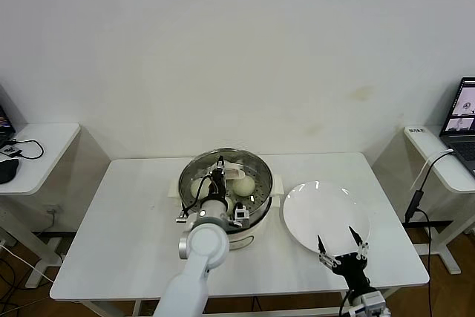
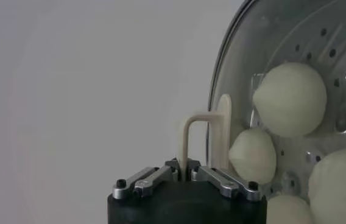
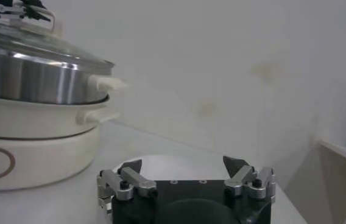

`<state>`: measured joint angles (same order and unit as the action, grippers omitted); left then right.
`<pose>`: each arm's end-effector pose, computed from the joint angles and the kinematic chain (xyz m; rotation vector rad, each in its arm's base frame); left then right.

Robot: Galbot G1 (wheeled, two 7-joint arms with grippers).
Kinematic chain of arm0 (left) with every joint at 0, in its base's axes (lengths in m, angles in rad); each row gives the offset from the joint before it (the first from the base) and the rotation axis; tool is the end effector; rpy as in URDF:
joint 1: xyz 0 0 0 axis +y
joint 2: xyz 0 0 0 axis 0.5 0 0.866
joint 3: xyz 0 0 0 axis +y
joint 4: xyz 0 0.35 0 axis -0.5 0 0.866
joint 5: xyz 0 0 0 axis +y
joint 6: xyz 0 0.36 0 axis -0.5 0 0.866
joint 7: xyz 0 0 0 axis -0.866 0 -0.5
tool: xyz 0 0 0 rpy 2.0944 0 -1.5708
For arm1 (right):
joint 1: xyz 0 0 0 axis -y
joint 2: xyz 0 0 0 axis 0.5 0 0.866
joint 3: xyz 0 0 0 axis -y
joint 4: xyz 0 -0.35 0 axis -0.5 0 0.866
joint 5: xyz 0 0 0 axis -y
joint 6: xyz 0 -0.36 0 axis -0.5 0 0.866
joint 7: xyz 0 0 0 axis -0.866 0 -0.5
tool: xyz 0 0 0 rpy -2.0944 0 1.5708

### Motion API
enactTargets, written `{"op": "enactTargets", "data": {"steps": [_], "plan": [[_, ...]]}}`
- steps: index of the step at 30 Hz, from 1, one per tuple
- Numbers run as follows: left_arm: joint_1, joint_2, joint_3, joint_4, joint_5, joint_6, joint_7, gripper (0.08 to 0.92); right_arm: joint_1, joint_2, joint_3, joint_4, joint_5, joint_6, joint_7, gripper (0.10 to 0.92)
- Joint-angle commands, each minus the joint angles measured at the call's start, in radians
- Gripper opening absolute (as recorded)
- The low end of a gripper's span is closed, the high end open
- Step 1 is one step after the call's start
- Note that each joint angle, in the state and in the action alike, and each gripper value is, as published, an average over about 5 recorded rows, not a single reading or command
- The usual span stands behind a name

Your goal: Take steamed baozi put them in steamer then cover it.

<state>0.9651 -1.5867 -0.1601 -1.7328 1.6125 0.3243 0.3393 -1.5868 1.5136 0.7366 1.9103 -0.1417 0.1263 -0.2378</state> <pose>0.3547 -0.1309 -0.2617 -0.1433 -2.2195 -2.1682 0.1687 -0.0848 -0.3640 0.1500 -2.9945 0.4235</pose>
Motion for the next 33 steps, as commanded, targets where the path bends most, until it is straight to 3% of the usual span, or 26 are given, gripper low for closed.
{"op": "enactTargets", "data": {"steps": [1, 6, 18, 24, 28, 33], "plan": [[0.011, -0.009, 0.003, -0.008, -0.001, -0.003, -0.009, 0.147, 0.000, -0.002, 0.002, 0.000, -0.001, 0.001, 0.000, 0.823], [0.038, -0.004, 0.010, -0.069, -0.011, 0.000, -0.010, 0.196, 0.000, -0.002, -0.001, -0.002, -0.004, 0.000, -0.001, 0.823], [0.205, 0.125, 0.036, -0.321, -0.155, -0.044, -0.020, 0.542, -0.007, -0.003, -0.001, -0.004, -0.009, 0.000, -0.001, 0.823], [0.330, 0.211, 0.010, -0.483, -0.302, -0.095, -0.091, 0.715, -0.011, -0.011, -0.001, -0.007, -0.005, 0.001, -0.001, 0.822], [0.471, 0.231, -0.072, -0.575, -0.592, -0.105, -0.206, 0.800, -0.020, -0.030, 0.001, -0.009, 0.019, 0.006, -0.005, 0.823], [0.621, 0.292, -0.278, -0.592, -1.320, -0.246, -0.387, 0.822, -0.028, -0.039, -0.014, -0.022, 0.086, 0.021, -0.025, 0.823]]}}
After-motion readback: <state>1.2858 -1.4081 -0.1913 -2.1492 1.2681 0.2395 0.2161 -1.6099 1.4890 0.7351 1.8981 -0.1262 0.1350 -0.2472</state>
